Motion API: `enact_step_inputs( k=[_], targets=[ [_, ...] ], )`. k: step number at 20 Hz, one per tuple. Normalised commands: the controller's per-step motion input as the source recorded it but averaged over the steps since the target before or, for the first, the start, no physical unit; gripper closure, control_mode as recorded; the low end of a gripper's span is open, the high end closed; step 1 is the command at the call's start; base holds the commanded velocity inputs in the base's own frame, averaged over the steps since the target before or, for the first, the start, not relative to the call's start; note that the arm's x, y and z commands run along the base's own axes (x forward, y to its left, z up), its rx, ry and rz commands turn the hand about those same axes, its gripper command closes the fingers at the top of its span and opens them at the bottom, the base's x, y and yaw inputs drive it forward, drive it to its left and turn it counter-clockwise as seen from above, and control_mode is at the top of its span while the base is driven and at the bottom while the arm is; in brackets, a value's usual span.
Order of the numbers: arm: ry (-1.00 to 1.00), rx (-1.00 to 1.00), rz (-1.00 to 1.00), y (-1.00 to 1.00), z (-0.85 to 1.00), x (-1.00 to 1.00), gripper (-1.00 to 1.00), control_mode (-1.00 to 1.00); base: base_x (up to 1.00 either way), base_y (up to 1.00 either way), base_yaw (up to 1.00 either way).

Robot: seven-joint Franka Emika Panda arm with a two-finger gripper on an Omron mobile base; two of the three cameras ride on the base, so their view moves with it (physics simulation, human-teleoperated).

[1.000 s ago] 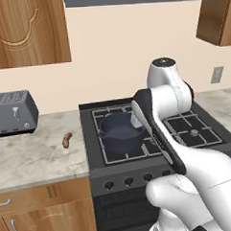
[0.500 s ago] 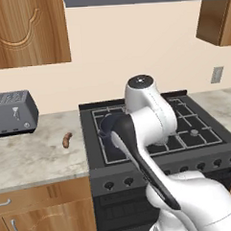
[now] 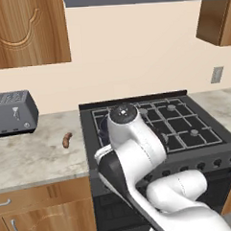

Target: Turn on the burner for the pot on the stove. Wait thirty seconds for the pot to heat up. Then add the potato to the pot.

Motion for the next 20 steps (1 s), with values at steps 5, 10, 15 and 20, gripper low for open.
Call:
enact_step_inputs(
  k=[5,10,15,20],
  targets=[
    [-0.23,0.00,-0.03,0.32,-0.43,-0.23,-1.00,-1.00,0.00,0.00,0.00],
    [-0.23,0.00,-0.03,0.16,-0.40,-0.25,-1.00,-1.00,0.00,0.00,0.00],
    [-0.19,0.00,-0.05,0.08,-0.44,-0.17,-1.00,-1.00,0.00,0.00,0.00],
    [-0.17,0.00,-0.08,0.01,-0.46,-0.09,-1.00,-1.00,0.00,0.00,0.00]
  ],
)
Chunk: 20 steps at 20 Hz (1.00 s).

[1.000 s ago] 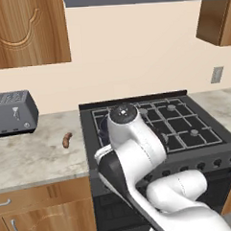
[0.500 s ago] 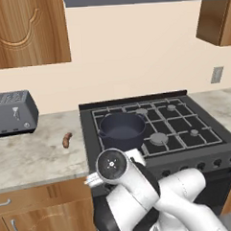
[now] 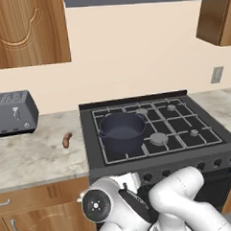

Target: Turn on the burner for the pot on the stove. Wait thirty seconds for the pot to heat up. Then add the potato to the pot.

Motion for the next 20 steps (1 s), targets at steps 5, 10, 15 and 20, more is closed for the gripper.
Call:
enact_step_inputs(
  k=[5,10,15,20],
  targets=[
    [-0.15,0.03,-0.08,0.00,-0.56,-0.01,-1.00,-1.00,0.00,0.00,0.00],
    [-0.11,0.12,-0.05,-0.02,-0.46,0.00,-1.00,-1.00,0.00,0.00,0.00],
    [-0.13,0.11,-0.01,0.00,-0.27,0.01,-1.00,-1.00,0.00,0.00,0.00],
    [-0.14,0.09,0.00,0.00,-0.19,0.10,-1.00,-1.00,0.00,0.00,0.00]
  ],
)
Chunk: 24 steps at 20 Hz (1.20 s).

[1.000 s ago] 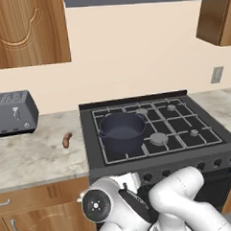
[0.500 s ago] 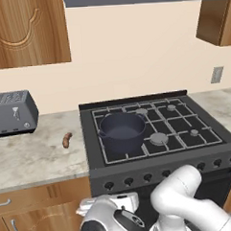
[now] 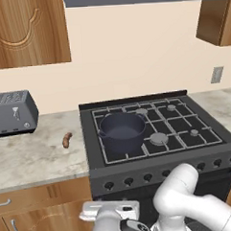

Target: Turn on the burner for the pot on the stove. Wait thirty seconds for the pot to heat up. Then add the potato to the pot.

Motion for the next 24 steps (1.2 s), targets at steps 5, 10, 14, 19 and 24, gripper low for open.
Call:
enact_step_inputs(
  k=[5,10,14,19,24],
  targets=[
    [-0.10,0.02,-0.06,0.00,-0.12,0.14,-1.00,-1.00,0.00,0.00,0.00],
    [-0.04,0.00,-0.11,0.00,-0.09,0.28,-1.00,-1.00,0.00,0.00,0.00],
    [-0.01,0.00,-0.09,0.00,-0.14,0.30,-1.00,-1.00,0.00,0.00,0.00],
    [0.00,0.00,-0.06,0.00,-0.29,0.26,-1.00,-1.00,0.00,0.00,0.00],
    [-0.01,0.00,0.00,-0.02,-0.31,0.29,-1.00,-1.00,0.00,0.00,0.00]
  ],
)
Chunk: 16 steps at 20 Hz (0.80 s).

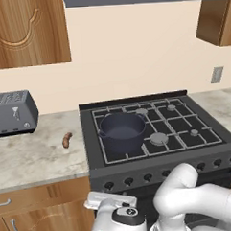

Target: Turn on the burner for the pot on the stove. Wait thirty seconds for the pot to heat up. Then add the potato to the pot.

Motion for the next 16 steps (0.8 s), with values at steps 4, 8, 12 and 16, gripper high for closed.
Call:
enact_step_inputs(
  k=[4,8,12,16],
  targets=[
    [-0.02,0.00,0.00,-0.09,-0.27,0.33,-1.00,-1.00,0.00,0.00,0.00],
    [-0.01,0.00,0.01,-0.12,-0.29,0.30,-1.00,-1.00,0.00,0.00,0.00],
    [-0.01,0.00,0.02,-0.02,-0.39,0.20,-1.00,-1.00,0.00,0.00,0.00],
    [-0.05,0.00,0.04,0.00,-0.33,0.19,-1.00,-1.00,0.00,0.00,0.00]
  ],
)
